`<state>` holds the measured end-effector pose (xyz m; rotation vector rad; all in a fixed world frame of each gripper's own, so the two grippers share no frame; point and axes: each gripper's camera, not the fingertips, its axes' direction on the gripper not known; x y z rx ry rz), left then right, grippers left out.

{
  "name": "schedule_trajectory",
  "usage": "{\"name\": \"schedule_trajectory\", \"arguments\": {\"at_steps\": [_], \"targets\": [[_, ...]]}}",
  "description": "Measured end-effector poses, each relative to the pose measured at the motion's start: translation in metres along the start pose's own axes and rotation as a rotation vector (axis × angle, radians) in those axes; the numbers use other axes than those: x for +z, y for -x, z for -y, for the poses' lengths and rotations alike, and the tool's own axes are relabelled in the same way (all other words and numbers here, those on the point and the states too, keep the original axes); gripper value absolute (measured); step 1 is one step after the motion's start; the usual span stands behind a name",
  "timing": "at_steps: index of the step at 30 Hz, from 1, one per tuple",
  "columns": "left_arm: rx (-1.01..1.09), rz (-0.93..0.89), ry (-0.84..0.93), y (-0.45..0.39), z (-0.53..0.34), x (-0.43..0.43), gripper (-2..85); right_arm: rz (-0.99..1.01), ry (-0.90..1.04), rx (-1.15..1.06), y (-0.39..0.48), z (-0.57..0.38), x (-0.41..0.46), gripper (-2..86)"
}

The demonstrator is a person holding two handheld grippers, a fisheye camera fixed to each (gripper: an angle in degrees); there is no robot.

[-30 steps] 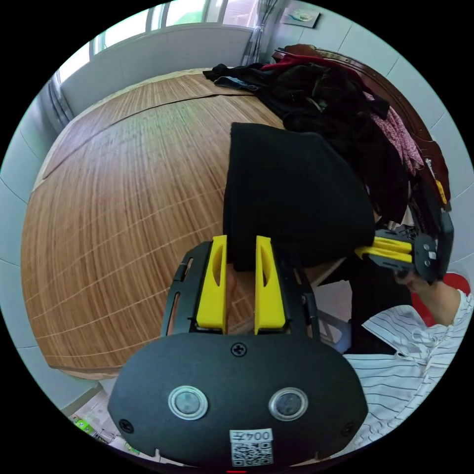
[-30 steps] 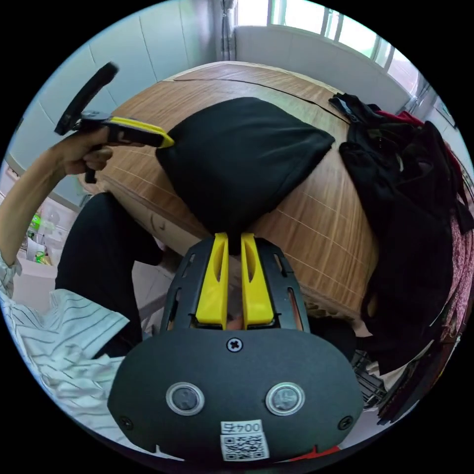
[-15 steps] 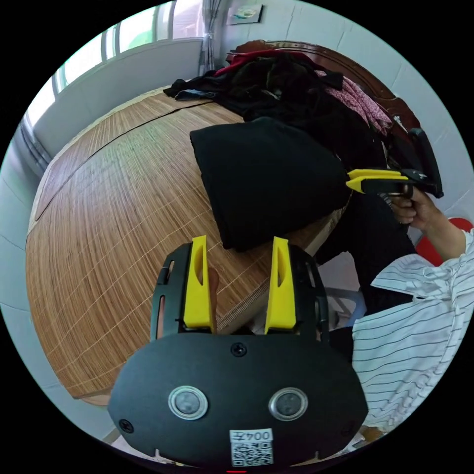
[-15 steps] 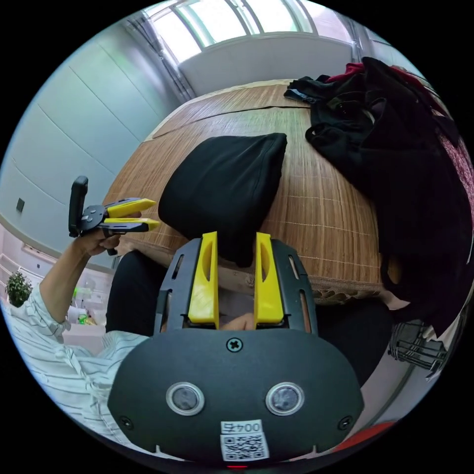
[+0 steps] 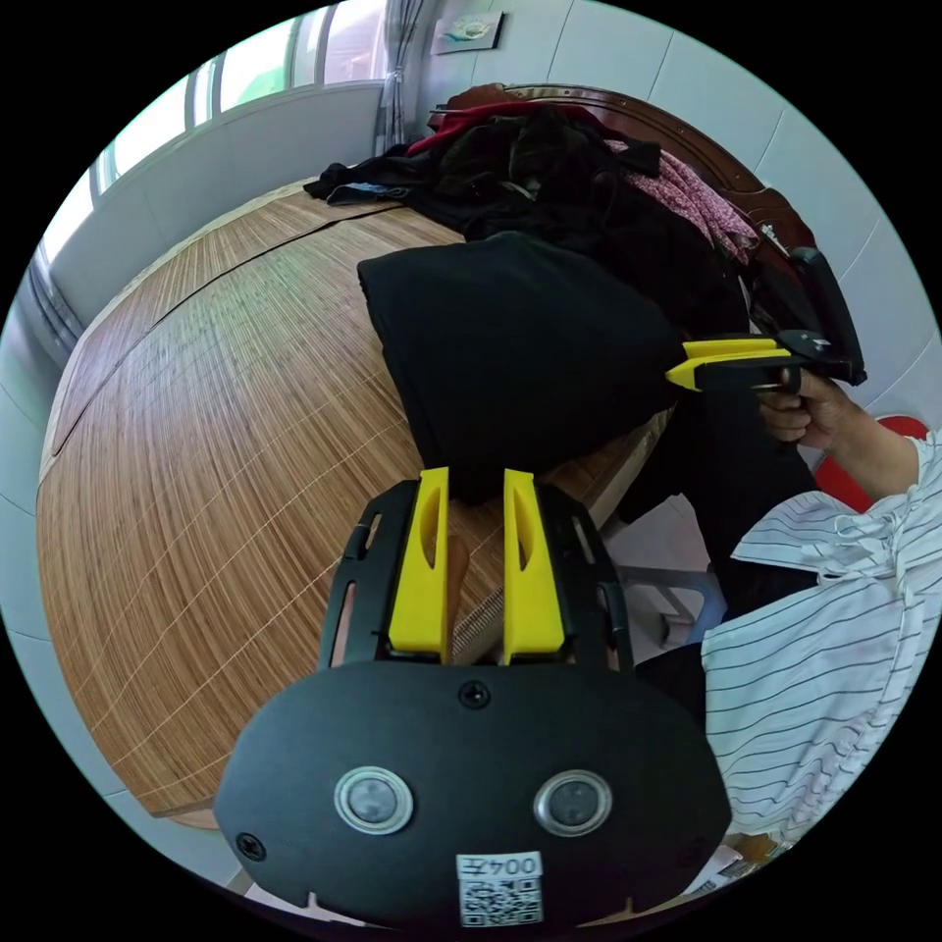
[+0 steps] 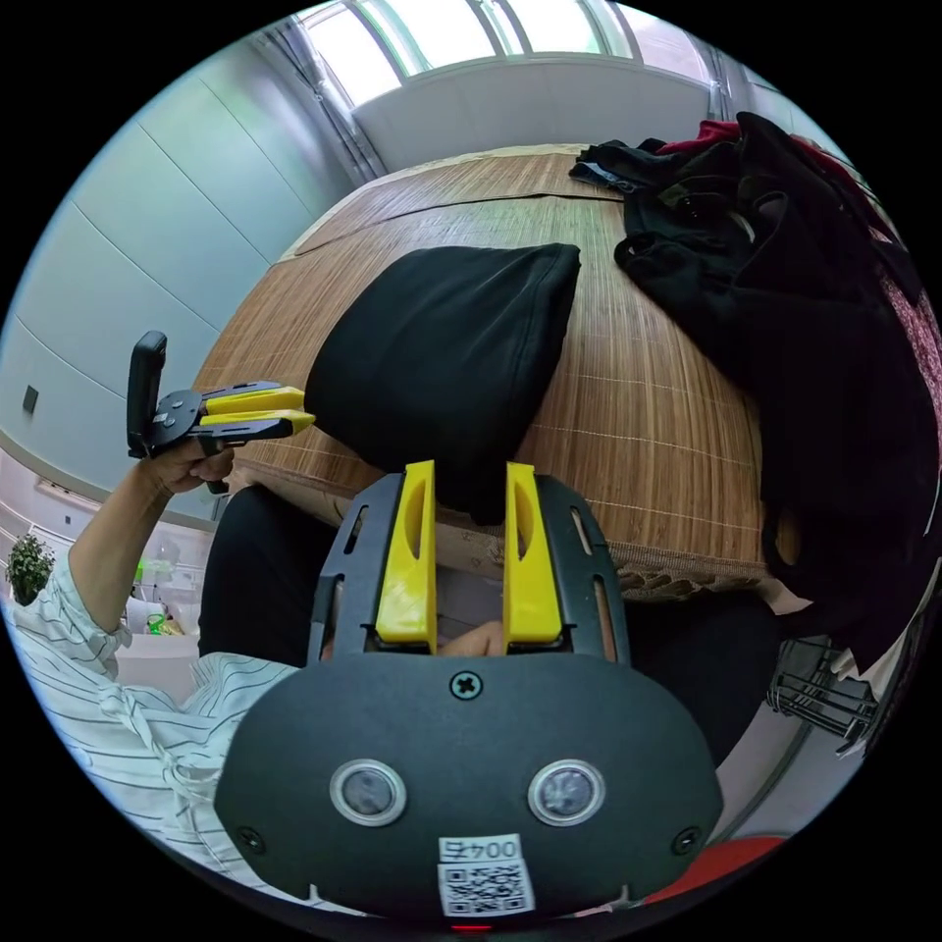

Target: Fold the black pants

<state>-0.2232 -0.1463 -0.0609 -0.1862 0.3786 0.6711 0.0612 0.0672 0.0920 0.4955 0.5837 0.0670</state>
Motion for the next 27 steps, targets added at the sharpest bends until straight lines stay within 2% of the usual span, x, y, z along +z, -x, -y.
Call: {"name": "schedule_trajectory", "arguments": {"at_steps": [9,19,22,27], "targets": [[-0.093,-0.002,0.061,-0.005,0.028,-0.001,8.5,-0.040,0.005,-0.027,0.009,0.002,0.014,11.7],[-0.126,0.048,0.125,-0.018,0.063,-0.013,2.5,-0.159,0.023,-0.137,0.023,0.010,0.031,6.7],[-0.156,-0.020,0.109,-0.013,0.070,-0.024,1.7,-0.173,0.017,-0.143,0.009,0.010,0.031,5.6],[-0.164,0.020,0.144,-0.021,0.083,-0.024,1.4,-0.150,0.034,-0.151,-0.010,0.012,0.037,4.0]]}}
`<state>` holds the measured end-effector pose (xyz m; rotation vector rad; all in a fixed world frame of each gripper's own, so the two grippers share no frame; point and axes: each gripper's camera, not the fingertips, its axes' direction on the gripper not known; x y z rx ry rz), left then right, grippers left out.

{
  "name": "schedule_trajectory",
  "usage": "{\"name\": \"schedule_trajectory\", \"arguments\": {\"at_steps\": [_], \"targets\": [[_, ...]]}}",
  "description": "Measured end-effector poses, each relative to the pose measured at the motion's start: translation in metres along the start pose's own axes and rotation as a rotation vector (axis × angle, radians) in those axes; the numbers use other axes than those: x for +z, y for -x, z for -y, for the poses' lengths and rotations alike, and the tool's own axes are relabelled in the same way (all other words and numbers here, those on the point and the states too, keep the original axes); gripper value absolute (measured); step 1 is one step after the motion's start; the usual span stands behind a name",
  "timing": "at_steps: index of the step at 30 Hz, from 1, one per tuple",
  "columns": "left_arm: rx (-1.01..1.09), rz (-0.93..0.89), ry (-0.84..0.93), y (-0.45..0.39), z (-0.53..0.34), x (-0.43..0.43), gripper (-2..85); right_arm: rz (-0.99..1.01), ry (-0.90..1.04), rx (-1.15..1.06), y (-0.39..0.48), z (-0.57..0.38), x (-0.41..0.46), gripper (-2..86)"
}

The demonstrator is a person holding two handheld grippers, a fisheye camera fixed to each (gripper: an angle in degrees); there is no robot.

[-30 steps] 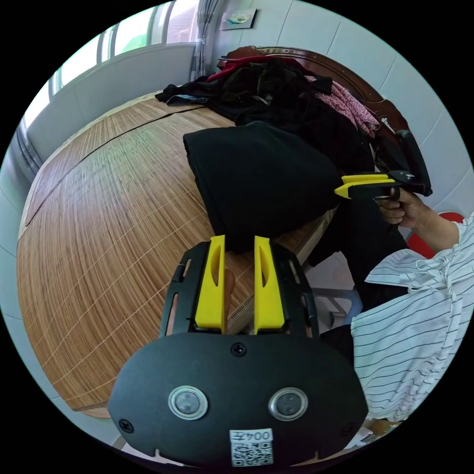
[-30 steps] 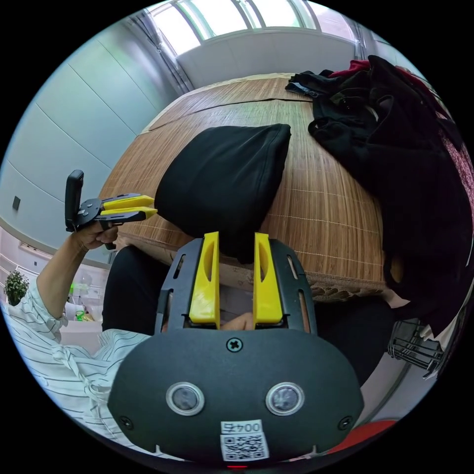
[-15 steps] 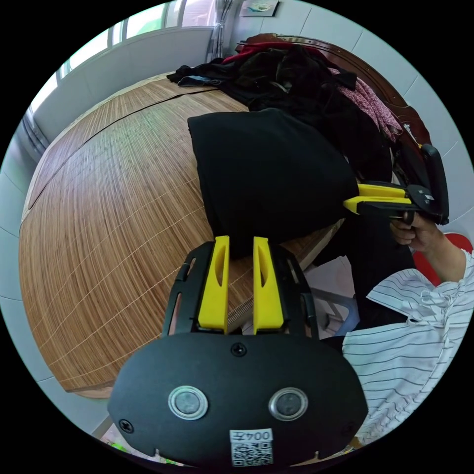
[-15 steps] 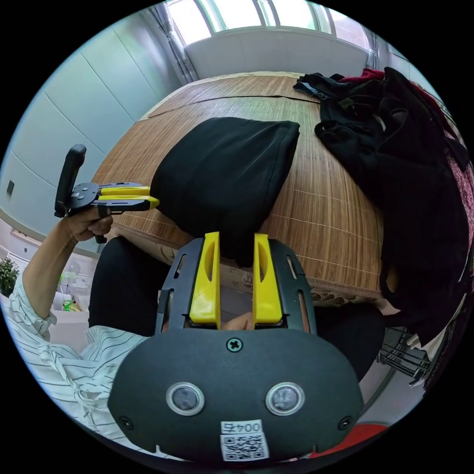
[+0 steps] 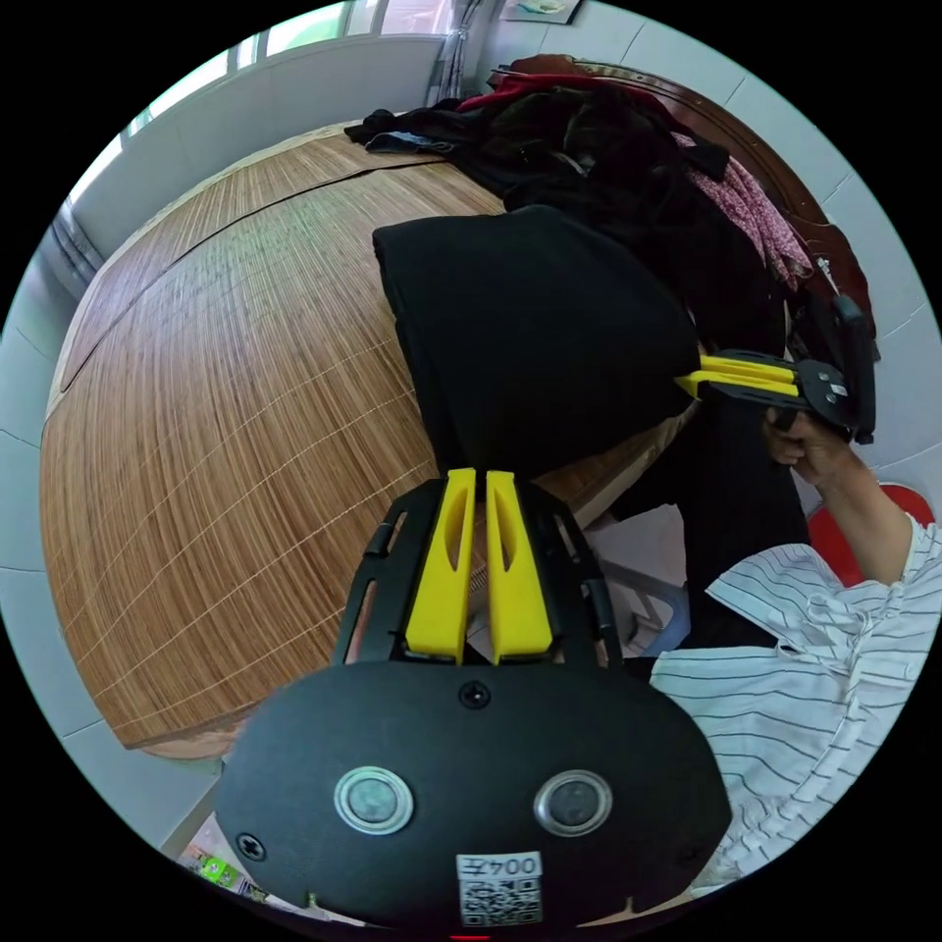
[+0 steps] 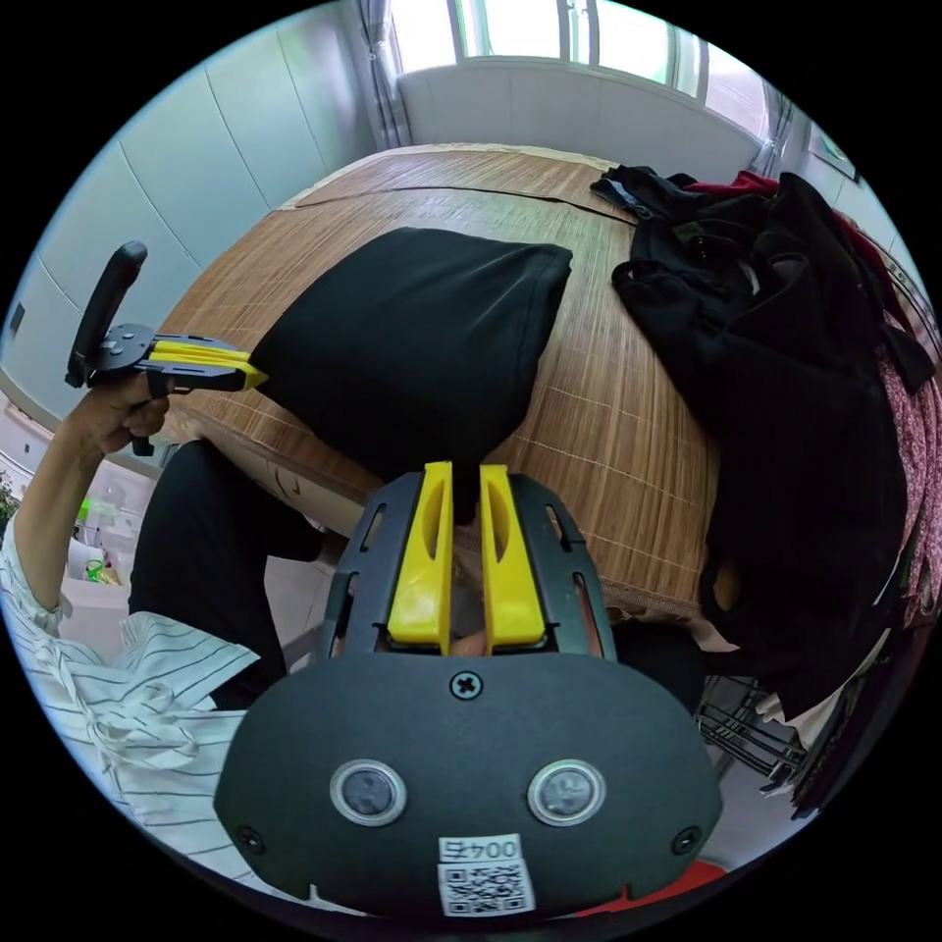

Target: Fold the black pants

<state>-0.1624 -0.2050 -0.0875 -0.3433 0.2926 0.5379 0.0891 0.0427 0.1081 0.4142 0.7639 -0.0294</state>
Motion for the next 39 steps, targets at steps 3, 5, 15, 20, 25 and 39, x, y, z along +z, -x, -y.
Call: {"name": "schedule_trajectory", "arguments": {"at_steps": [3,5,15,20,25,39], "targets": [[-0.012,0.039,0.027,-0.005,0.008,0.005,1.5,0.014,0.027,0.012,-0.010,-0.001,0.016,3.7],[-0.041,0.013,0.053,0.000,0.012,0.013,1.9,0.041,0.042,0.018,-0.015,-0.003,0.025,3.8],[-0.030,0.039,0.028,0.002,0.027,-0.032,7.2,0.145,0.012,0.058,-0.050,-0.009,-0.002,9.2],[-0.104,-0.092,-0.076,0.039,0.063,-0.053,8.9,0.287,-0.075,0.225,-0.090,0.009,0.010,12.1],[-0.082,-0.110,-0.007,0.046,0.108,-0.033,10.8,0.302,-0.019,0.263,-0.095,0.029,0.042,13.4],[-0.191,-0.118,-0.053,0.063,0.151,-0.016,4.3,0.159,-0.061,0.186,-0.104,0.032,0.068,3.8]]}}
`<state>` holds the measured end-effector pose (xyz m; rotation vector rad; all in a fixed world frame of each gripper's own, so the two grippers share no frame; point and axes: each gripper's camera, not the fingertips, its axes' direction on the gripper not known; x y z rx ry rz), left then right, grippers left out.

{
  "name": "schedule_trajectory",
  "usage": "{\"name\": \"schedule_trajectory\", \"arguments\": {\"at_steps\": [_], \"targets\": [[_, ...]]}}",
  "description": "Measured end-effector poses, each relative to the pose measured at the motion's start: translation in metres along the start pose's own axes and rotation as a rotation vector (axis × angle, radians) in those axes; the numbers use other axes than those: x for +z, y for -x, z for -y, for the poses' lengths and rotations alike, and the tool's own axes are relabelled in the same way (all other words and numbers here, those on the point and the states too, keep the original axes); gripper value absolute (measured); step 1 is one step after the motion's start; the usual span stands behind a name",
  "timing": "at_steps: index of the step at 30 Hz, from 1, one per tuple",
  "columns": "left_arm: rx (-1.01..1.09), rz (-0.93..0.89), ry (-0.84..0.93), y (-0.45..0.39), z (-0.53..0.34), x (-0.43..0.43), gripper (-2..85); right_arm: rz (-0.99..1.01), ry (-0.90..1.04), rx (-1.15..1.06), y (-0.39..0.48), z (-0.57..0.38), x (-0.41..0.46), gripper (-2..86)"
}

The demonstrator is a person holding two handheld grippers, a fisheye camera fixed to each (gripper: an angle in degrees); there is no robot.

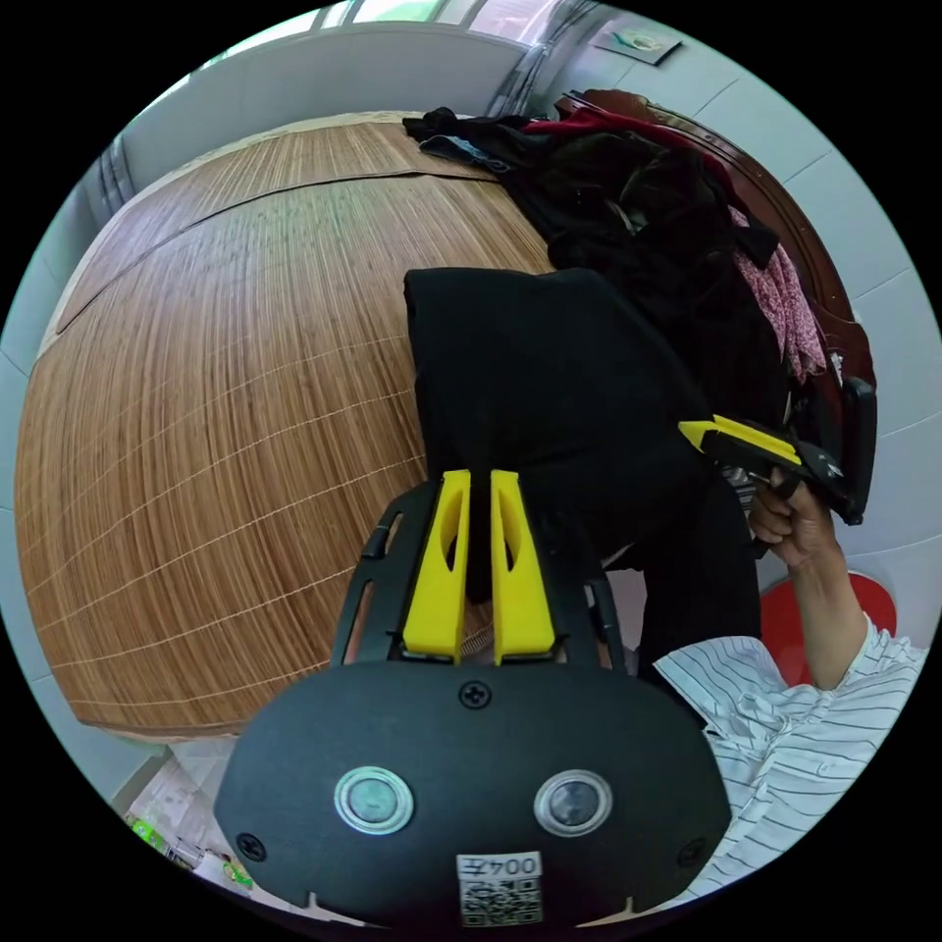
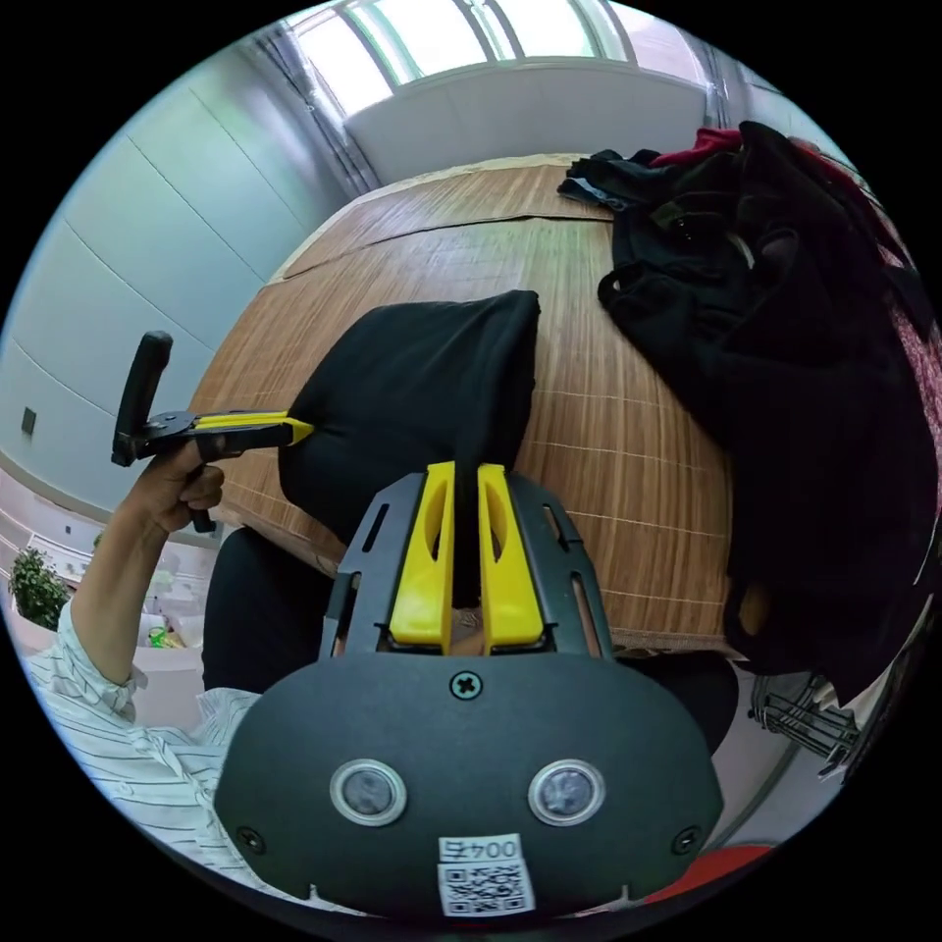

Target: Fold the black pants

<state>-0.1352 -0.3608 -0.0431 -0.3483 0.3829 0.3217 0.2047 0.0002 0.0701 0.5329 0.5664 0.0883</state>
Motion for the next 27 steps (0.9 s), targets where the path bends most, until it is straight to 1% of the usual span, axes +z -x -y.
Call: {"name": "schedule_trajectory", "arguments": {"at_steps": [2,5,9,13,15,17,19,23,25,26,27], "targets": [[-0.048,-0.056,-0.004,0.013,0.000,0.010,4.1,0.038,0.041,0.038,-0.026,-0.008,0.021,3.7],[-0.044,-0.061,-0.037,0.013,0.001,0.019,4.4,0.103,0.071,0.045,-0.037,-0.016,0.045,4.3],[0.005,-0.062,-0.039,0.006,0.008,0.009,6.2,0.180,0.081,0.041,-0.044,-0.008,0.030,6.4],[0.031,-0.033,-0.140,0.013,0.017,-0.027,7.2,0.204,0.000,0.066,-0.062,0.005,0.006,9.4],[0.027,-0.005,-0.111,0.018,0.035,-0.021,7.8,0.188,0.000,0.086,-0.067,0.019,0.012,10.6],[0.005,-0.033,-0.037,0.022,0.066,0.001,9.5,0.194,0.026,0.108,-0.071,0.041,0.029,11.6],[-0.031,-0.042,-0.002,0.026,0.087,0.018,11.4,0.224,0.046,0.142,-0.077,0.056,0.042,12.0],[-0.147,-0.052,-0.009,0.039,0.121,0.045,14.0,0.238,0.054,0.210,-0.088,0.078,0.058,11.3],[-0.176,-0.042,0.002,0.041,0.130,0.057,12.7,0.241,0.068,0.208,-0.088,0.083,0.064,9.0],[-0.168,-0.029,0.014,0.039,0.134,0.067,9.9,0.208,0.075,0.192,-0.086,0.084,0.068,5.9],[-0.161,-0.017,0.021,0.038,0.135,0.071,8.4,0.190,0.069,0.175,-0.084,0.084,0.069,5.1]]}}
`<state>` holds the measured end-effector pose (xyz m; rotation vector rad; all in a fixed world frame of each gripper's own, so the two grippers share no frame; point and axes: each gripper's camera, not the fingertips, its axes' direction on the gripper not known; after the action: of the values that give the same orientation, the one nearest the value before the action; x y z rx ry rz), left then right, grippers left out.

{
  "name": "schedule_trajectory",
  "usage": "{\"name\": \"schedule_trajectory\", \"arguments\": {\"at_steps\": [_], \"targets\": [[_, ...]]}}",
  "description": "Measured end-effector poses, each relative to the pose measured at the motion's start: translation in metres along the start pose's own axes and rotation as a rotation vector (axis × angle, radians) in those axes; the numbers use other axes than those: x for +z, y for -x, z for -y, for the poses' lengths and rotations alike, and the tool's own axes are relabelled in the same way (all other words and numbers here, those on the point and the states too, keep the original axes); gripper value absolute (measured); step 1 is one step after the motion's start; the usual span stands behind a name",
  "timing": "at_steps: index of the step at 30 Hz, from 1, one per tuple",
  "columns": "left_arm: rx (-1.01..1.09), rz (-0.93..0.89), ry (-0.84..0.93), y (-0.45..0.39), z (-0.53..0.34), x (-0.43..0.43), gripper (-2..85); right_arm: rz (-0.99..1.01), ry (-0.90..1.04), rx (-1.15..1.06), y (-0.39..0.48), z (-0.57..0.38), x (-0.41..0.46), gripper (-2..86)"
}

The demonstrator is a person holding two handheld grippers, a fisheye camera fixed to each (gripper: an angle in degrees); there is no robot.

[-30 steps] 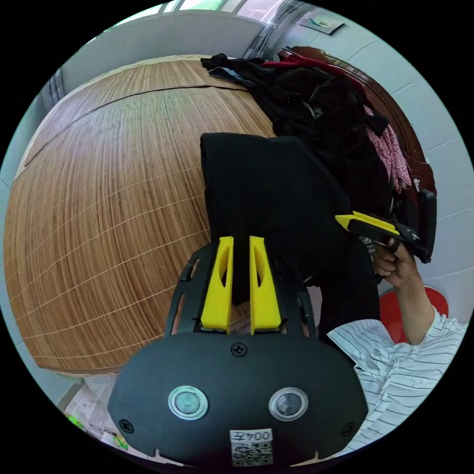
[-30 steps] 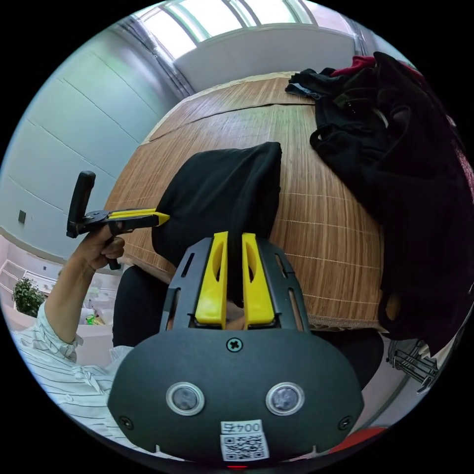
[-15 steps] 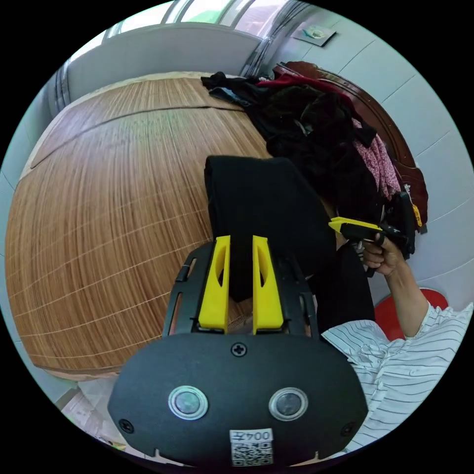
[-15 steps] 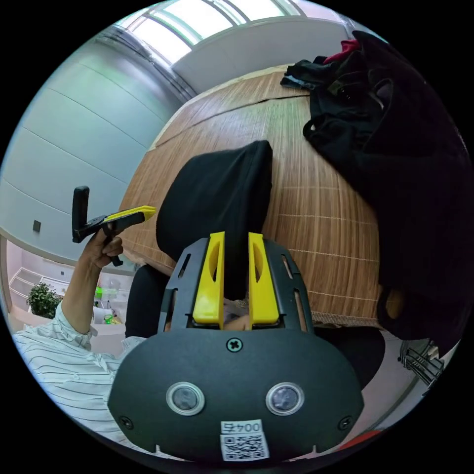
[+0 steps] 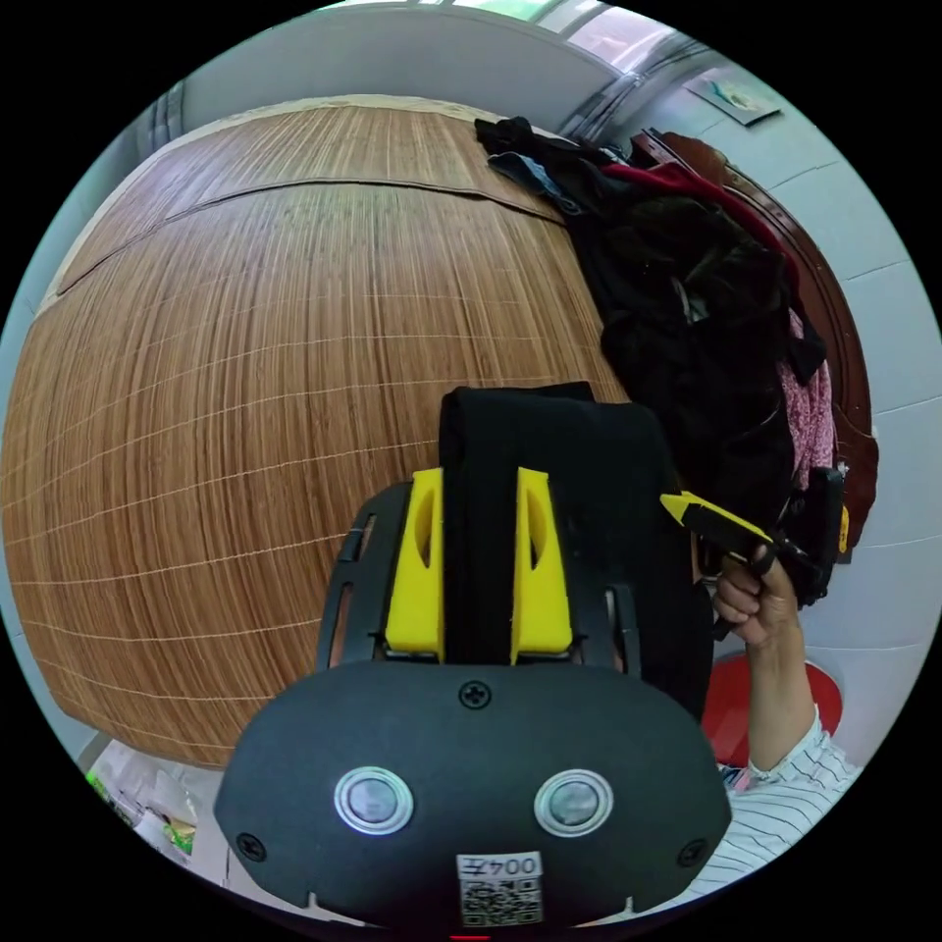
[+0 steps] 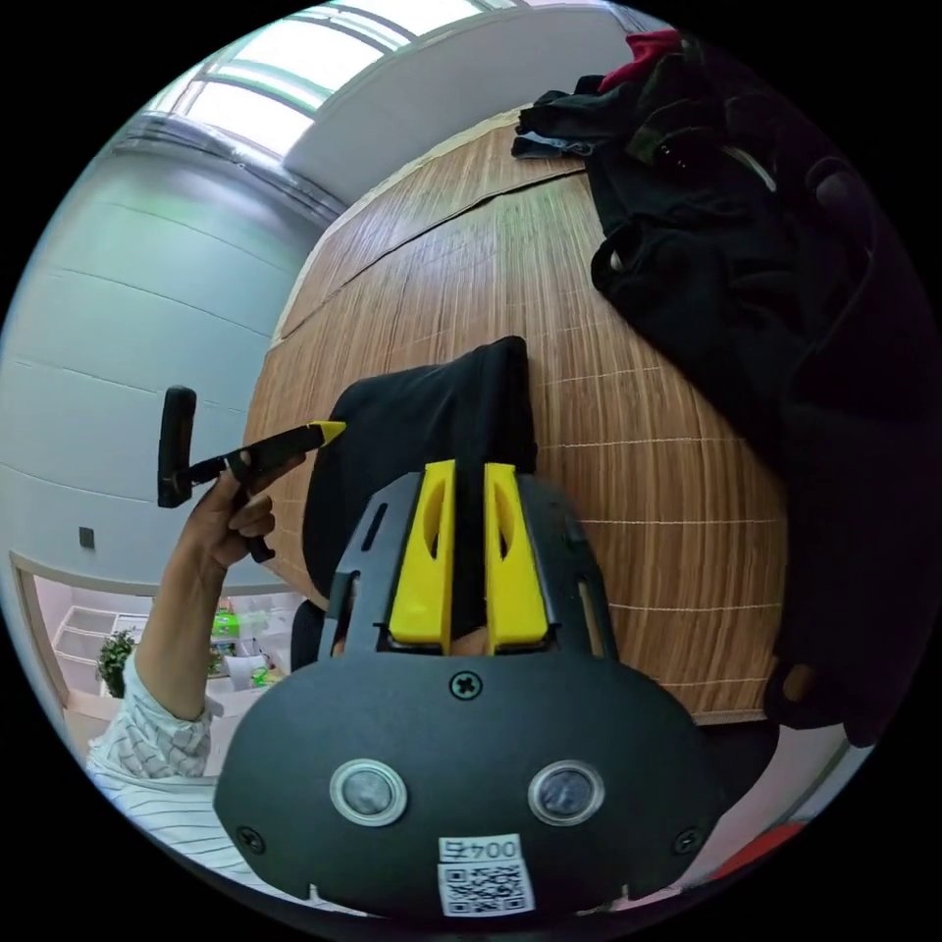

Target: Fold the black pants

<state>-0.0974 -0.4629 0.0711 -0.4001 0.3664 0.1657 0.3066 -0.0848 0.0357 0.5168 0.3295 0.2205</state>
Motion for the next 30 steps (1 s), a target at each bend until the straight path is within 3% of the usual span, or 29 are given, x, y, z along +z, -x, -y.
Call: {"name": "schedule_trajectory", "arguments": {"at_steps": [4,10,17,24,26,30], "targets": [[-0.026,0.053,-0.048,0.000,-0.009,0.030,4.4,-0.077,-0.054,-0.021,-0.012,-0.013,0.010,2.9],[0.024,0.052,-0.086,-0.010,-0.028,0.043,4.7,0.065,-0.052,-0.025,-0.021,-0.026,0.006,5.2],[0.098,0.002,-0.303,-0.046,-0.124,0.009,4.6,0.136,0.015,-0.108,-0.014,-0.085,-0.022,12.3],[0.241,0.131,-0.134,-0.098,-0.166,0.102,2.8,0.184,0.025,-0.042,0.018,-0.129,0.009,7.1],[0.320,0.225,-0.094,-0.102,-0.177,0.123,2.7,0.147,0.047,-0.086,0.060,-0.143,0.022,6.5],[0.511,0.247,-0.096,-0.088,-0.200,0.138,2.5,0.110,0.013,-0.103,0.120,-0.165,0.037,6.7]]}}
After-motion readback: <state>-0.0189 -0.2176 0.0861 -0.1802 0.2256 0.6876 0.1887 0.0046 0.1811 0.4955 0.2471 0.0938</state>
